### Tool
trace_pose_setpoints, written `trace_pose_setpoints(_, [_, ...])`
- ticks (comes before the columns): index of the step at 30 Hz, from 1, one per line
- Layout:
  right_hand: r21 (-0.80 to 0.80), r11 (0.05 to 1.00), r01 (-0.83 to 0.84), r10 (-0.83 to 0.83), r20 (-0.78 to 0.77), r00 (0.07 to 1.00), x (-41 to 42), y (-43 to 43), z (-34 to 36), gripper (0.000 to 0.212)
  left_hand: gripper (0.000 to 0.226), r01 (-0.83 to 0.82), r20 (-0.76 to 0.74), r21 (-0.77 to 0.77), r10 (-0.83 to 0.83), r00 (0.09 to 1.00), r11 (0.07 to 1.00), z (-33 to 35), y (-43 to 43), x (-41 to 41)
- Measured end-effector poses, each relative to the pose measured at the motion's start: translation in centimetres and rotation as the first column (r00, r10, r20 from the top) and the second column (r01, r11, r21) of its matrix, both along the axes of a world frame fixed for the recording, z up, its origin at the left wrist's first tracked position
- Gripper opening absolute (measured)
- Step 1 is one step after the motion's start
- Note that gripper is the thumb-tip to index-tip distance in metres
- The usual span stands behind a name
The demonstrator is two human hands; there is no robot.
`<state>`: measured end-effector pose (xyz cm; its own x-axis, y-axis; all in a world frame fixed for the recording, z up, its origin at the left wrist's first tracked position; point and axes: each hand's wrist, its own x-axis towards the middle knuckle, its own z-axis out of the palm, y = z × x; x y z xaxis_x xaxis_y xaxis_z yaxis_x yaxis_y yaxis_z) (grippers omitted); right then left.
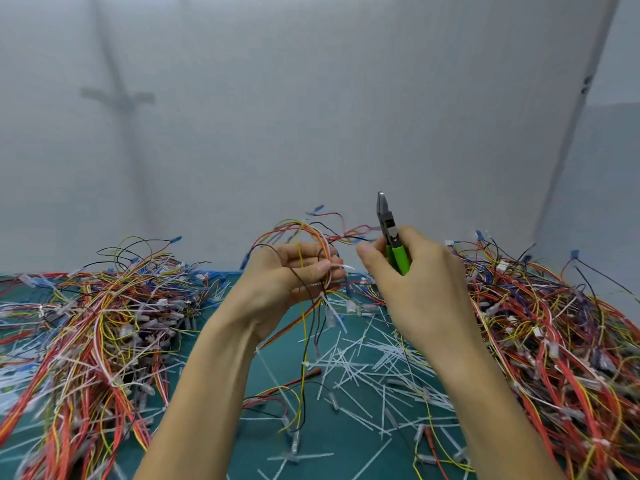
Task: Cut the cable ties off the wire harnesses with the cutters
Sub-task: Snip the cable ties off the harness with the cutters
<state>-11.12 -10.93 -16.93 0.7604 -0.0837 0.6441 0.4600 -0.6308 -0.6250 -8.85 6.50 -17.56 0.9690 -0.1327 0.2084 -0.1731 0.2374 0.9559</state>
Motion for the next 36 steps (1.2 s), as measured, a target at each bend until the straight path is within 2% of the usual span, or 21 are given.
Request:
trace_pose_setpoints(7, [-0.168,0.981,-0.094,0.056,-0.216,0.975,0.0,0.7,-0.6,0.045,0.015,-0.204,0.014,-0.163,0.209,0.978,0.965,0.4,0.2,0.1])
trace_pose_setpoints(12, [-0.230,0.952,-0.200,0.115,-0.335,0.935,0.1,1.7,-1.3,0.055,0.013,-0.213,0.043,-0.134,0.220,0.975,0.968,0.4,0.1,0.1])
trace_pose_setpoints(16, [-0.231,0.957,-0.179,0.096,-0.328,0.940,-0.2,2.4,-1.6,0.057,0.015,-0.196,0.054,-0.108,0.203,0.978,0.975,0.5,-0.3,0.0])
trace_pose_setpoints(22, [-0.236,0.963,-0.130,0.056,-0.295,0.954,-0.3,2.8,-1.5,0.050,0.016,-0.202,0.049,-0.090,0.207,0.977,0.975,0.6,-0.8,-0.1])
trace_pose_setpoints(24, [-0.244,0.962,-0.123,0.047,-0.297,0.954,-0.3,2.8,-1.5,0.053,0.022,-0.204,0.044,-0.089,0.209,0.977,0.975,0.6,-0.9,-0.1])
trace_pose_setpoints(27, [-0.274,0.955,-0.115,0.023,-0.318,0.948,-0.3,2.6,-1.5,0.056,0.017,-0.195,0.044,-0.110,0.201,0.979,0.975,0.6,-0.8,-0.1])
trace_pose_setpoints(33, [-0.293,0.953,-0.079,-0.016,-0.307,0.952,-0.3,2.5,-1.4,0.047,0.026,-0.191,0.049,-0.094,0.196,0.979,0.977,0.7,-0.8,-0.1])
trace_pose_setpoints(36, [-0.295,0.953,-0.069,-0.025,-0.304,0.952,-0.4,2.6,-1.4,0.046,0.023,-0.186,0.055,-0.078,0.190,0.980,0.979,0.7,-1.0,-0.2])
